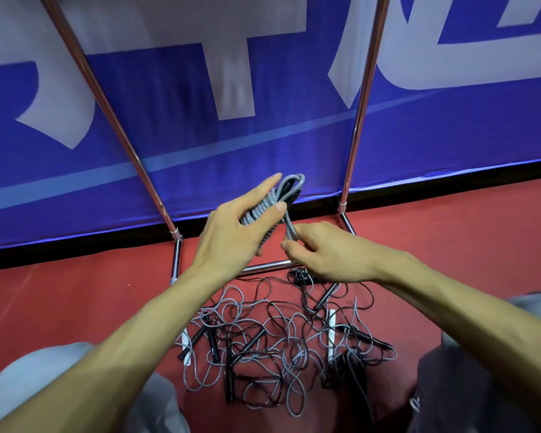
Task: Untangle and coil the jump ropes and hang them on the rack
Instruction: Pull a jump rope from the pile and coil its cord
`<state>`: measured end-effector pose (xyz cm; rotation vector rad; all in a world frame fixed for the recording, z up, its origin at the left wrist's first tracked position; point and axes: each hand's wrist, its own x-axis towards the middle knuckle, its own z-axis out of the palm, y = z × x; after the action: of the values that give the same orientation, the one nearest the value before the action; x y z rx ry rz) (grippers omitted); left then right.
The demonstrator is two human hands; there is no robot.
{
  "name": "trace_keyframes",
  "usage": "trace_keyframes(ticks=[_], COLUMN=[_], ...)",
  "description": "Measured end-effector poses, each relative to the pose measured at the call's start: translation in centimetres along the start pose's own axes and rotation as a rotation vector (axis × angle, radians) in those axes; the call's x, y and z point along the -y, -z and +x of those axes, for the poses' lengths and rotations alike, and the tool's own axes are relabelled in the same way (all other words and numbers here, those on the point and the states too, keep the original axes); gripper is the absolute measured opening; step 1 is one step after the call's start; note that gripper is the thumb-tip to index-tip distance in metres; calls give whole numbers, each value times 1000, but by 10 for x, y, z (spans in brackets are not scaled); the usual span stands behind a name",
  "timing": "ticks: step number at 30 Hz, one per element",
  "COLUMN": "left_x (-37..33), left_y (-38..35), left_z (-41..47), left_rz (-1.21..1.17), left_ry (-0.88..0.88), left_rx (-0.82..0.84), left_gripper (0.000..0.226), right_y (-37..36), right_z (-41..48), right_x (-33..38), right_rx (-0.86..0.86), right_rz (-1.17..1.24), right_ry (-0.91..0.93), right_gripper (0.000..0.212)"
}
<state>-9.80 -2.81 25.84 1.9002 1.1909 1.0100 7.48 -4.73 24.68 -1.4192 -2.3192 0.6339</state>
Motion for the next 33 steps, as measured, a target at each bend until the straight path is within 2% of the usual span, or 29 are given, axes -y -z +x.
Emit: trace_keyframes(ticks=[4, 9, 12, 17, 21, 27, 30, 33], left_x=[7, 13, 17, 19, 21, 20, 21, 21], left_y=[-6, -8, -6, 1, 4, 7, 9, 9], left_z=[0, 7, 10, 16, 20, 22, 21, 21], left_rz=[194, 437, 494, 462, 475, 221, 199, 158], left_ry=[13, 84, 109, 142, 167, 212, 217, 247], left_rx=[-46, -61, -69, -60, -21, -5, -1, 8], left_gripper=[32, 32, 34, 27, 26, 19, 15, 12], right_y=[9, 7, 7, 12, 15, 17, 15, 17], right_z=[-2, -6, -7, -7, -10, -11, -8, -9], right_x=[-1, -5, -8, -9, -4, 7, 4, 3], right_rx=[45, -11, -88, -380, -543, -534, -545, -530], right_rz=[11, -164, -247, -257, -99, 452, 307, 274], right_ry=[-77, -111, -70, 27, 50, -77, -15, -62], right_gripper=[24, 17, 18, 24, 30, 48, 46, 43])
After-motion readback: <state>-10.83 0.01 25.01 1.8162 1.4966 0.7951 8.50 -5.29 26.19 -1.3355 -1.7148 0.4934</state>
